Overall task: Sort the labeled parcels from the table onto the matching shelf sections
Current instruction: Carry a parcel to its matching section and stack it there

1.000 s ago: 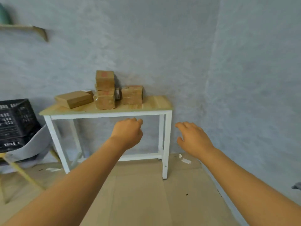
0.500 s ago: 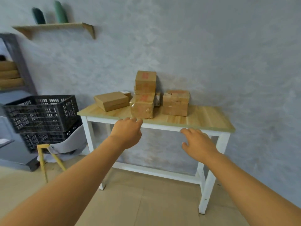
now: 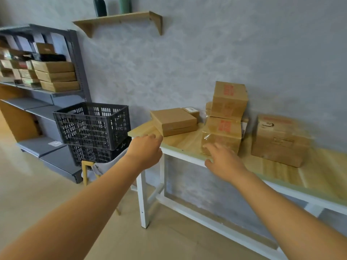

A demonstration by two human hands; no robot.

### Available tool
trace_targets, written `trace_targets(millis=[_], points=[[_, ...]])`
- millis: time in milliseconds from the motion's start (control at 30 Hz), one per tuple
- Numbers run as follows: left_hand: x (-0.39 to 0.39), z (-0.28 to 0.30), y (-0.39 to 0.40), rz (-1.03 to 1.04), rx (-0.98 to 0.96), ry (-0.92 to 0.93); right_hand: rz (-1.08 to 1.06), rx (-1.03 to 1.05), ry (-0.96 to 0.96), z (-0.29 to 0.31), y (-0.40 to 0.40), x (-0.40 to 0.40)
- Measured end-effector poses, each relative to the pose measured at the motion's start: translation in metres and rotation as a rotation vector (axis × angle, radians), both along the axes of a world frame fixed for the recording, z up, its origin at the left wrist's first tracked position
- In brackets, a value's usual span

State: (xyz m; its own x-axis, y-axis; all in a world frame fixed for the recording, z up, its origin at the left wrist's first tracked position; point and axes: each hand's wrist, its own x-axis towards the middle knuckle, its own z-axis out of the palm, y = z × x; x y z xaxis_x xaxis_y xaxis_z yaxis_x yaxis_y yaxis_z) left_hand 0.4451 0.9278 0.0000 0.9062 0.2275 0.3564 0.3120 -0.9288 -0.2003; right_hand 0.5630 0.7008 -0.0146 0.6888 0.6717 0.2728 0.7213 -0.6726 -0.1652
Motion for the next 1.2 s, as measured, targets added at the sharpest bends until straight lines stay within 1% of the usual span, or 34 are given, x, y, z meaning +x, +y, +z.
trace_targets(millis=[67,133,200,400,533,667,800,900,1000,1067,1100,1167,1200], points=[[0.023,-0.003,0.038,-0.005,-0.008,-0.005,-0.009,-0.01,0.004,-0.001,0.04,0.023],[0.045,-0.002,0.074,-0.012,-0.012,0.031,-0.036,-0.019,0.013,0.0,0.075,0.044],[0.07,0.001,0.11,-0.013,0.009,0.043,-0.047,0.005,0.024,-0.001,0.105,0.067],[0.145,-0.005,0.18,-0.03,-0.026,0.082,-0.077,0.052,0.095,-0.003,0.166,0.145],[0.205,-0.018,0.218,-0.048,-0.111,0.069,-0.118,0.078,0.137,-0.012,0.201,0.206],[0.266,-0.038,0.252,0.021,-0.231,0.073,-0.147,0.123,0.174,-0.025,0.239,0.277],[0.325,-0.047,0.283,0.144,-0.446,0.156,-0.205,0.092,0.23,-0.036,0.271,0.346],[0.361,-0.054,0.301,0.218,-0.685,0.17,-0.295,0.051,0.276,-0.044,0.291,0.387],[0.387,-0.061,0.306,0.232,-0.892,0.189,-0.359,-0.007,0.352,-0.054,0.307,0.413],[0.399,-0.067,0.315,0.298,-1.074,0.153,-0.368,-0.024,0.38,-0.061,0.317,0.425],[0.402,-0.068,0.321,0.335,-1.183,0.163,-0.373,-0.024,0.391,-0.063,0.322,0.429],[0.404,-0.069,0.332,0.37,-1.386,0.258,-0.39,-0.035,0.402,-0.066,0.331,0.436],[0.405,-0.069,0.337,0.365,-1.456,0.312,-0.401,-0.047,0.403,-0.066,0.334,0.438]])
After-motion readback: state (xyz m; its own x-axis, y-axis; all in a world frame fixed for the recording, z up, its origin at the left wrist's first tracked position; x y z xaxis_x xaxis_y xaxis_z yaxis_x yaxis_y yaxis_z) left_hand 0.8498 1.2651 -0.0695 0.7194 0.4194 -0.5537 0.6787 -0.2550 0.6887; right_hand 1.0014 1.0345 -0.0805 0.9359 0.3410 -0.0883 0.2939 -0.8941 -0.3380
